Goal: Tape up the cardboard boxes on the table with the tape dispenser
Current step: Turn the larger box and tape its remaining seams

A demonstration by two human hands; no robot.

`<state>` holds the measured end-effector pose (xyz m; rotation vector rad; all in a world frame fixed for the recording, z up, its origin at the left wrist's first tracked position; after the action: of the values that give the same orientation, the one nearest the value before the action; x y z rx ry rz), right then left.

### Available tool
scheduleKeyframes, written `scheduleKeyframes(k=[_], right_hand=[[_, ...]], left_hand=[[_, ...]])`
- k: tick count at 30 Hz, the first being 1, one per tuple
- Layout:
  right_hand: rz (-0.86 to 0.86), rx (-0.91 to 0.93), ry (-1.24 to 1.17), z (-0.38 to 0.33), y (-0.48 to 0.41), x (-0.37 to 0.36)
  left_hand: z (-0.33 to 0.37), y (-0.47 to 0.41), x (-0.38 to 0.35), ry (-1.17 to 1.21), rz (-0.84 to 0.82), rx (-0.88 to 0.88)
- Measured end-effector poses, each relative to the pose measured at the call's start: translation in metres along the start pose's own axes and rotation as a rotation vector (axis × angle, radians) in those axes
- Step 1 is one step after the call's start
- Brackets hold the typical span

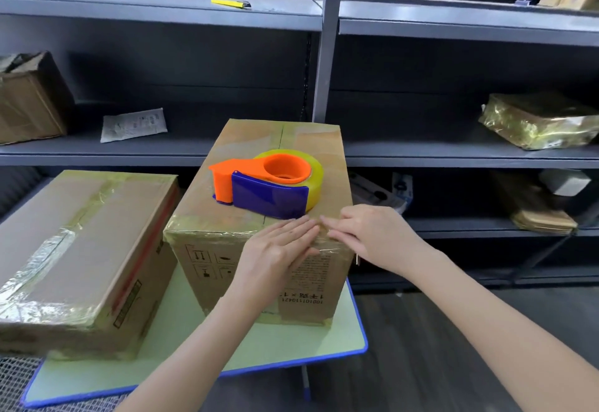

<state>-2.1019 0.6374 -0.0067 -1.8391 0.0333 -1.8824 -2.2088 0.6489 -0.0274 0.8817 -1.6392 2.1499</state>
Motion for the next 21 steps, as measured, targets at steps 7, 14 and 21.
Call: scheduleKeyframes(k=[7,14,21], right_hand=[[-0.188,-0.113,-0.180,0.022,0.016,-0.012],[-0.312,-0.065,-0.254,0.026,0.024,-0.009],[-0.397,-0.023,-0.255,0.028,0.021,-0.012]], left_hand=[[0.010,-0.005,-0.019,-0.014,0.024,-0.019],[0.025,-0.016,-0.030,-0.031,0.005,0.005],[0.027,-0.018,-0.033,-0.054,0.018,0.040]])
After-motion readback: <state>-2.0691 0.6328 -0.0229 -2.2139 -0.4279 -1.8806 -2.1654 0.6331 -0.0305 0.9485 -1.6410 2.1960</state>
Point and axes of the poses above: each hand's wrist, its own y-axis away from the middle knuckle, its own x-axis out of the back of the hand, z = x × y, the point moved 9 cm from there along -y, towards the middle knuckle, and after that the axes turned 2 degrees about y, right-handed, at the moved point
